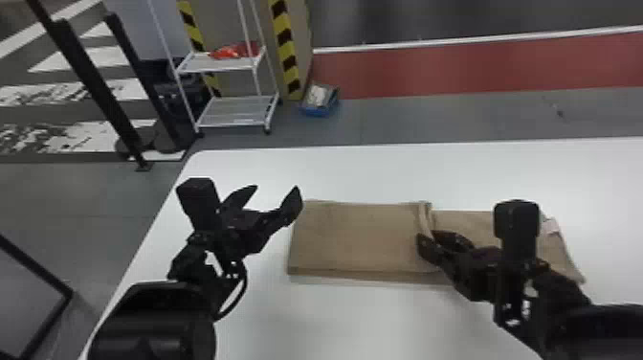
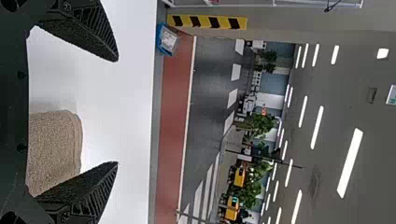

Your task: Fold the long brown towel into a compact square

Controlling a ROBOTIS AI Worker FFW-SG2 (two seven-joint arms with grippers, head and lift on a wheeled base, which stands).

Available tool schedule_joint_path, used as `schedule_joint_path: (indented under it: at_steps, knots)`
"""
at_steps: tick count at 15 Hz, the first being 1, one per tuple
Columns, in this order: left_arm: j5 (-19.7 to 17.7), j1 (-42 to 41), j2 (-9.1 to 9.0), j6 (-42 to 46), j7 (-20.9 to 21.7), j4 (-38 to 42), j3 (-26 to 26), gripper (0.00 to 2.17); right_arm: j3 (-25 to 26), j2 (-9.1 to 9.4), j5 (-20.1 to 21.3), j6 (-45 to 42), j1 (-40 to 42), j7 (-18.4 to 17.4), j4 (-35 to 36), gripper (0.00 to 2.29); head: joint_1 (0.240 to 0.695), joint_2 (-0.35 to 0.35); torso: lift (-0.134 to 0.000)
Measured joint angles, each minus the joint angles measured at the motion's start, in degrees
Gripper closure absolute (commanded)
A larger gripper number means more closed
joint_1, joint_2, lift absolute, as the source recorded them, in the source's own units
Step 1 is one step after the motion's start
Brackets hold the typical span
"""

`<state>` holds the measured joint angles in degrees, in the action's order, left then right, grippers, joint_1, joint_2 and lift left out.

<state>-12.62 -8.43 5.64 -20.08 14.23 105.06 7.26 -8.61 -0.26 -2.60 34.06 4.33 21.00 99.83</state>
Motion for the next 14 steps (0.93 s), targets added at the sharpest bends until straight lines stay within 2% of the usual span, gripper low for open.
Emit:
schedule_joint_path:
  at_steps: [2,3,10,14]
  knots:
    - [0.0,0.1,0.07,0.2,0.0,-0.2,0.0,0.1,0.0,0.0,-0.1,0.0,0.2,0.0,0.2,1.04,0.695,0.202,-0.125]
    - [0.0,0.1,0.07,0.3,0.0,-0.3,0.0,0.1,0.0,0.0,-0.1,0.0,0.3,0.0,0.2,1.24,0.695,0.202,-0.125]
    - [0.0,0.2,0.15,0.5,0.1,-0.7,0.0,0.1,0.3,0.0,-0.8,-0.1,0.9,0.0,1.4,1.24,0.695,0.203,-0.125]
    - [0.0,0.1,0.17,0.4,0.1,-0.5,0.0,0.1,0.4,0.0,-1.2,-0.1,1.8,0.1,5.0,1.24,0.695,0.204,-0.125]
